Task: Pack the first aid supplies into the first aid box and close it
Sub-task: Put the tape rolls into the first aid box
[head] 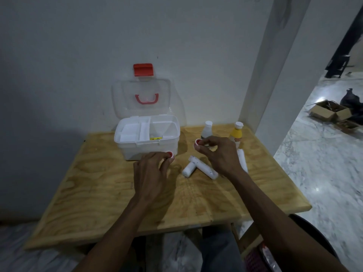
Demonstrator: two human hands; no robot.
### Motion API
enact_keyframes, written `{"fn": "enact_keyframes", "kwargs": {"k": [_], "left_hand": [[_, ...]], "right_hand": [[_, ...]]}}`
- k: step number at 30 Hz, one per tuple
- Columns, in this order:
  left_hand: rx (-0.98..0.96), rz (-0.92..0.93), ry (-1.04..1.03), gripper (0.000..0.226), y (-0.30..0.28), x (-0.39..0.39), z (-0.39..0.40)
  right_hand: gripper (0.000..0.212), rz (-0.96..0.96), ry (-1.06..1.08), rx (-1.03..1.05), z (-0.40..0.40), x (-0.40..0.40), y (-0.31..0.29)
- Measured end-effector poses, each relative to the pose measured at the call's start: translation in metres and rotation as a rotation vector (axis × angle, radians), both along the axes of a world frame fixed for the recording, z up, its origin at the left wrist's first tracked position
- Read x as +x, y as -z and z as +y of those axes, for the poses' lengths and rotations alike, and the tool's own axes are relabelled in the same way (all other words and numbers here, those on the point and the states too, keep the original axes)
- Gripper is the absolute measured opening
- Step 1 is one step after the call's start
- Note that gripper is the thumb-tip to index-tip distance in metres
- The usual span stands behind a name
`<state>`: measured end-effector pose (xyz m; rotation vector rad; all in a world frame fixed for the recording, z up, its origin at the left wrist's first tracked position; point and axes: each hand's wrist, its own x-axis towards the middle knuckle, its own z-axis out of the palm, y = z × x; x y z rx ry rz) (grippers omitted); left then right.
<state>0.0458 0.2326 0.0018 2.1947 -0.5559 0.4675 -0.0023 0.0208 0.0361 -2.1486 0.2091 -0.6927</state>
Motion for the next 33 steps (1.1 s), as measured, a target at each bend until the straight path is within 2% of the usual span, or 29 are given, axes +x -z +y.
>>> {"fn": "enact_keyframes", "kwargs": {"k": [5, 12, 24, 33], "left_hand": [[-0.119, -0.058, -0.087, 0.011, -0.038, 0.019, 0.036], [-0.013, -0.036, -0.233, 0.019, -0.059, 0.089, 0.085], [0.178, 0.031, -0.196, 0.022, -0.057, 0.163, 0.079], [0.227, 0.085, -0.167, 0.019, -0.047, 0.180, 0.078]], "right_hand": [[0.015, -0.035, -0.085, -0.039, 0.033, 0.031, -0.032], [0.016, 0.017, -0.231, -0.068, 0.077, 0.102, -0.053], [0.018, 0.143, -0.274, -0.284, 0.117, 0.199, -0.033], [0.019, 0.165, -0.250, -0.419, 0.126, 0.221, -0.018]]}}
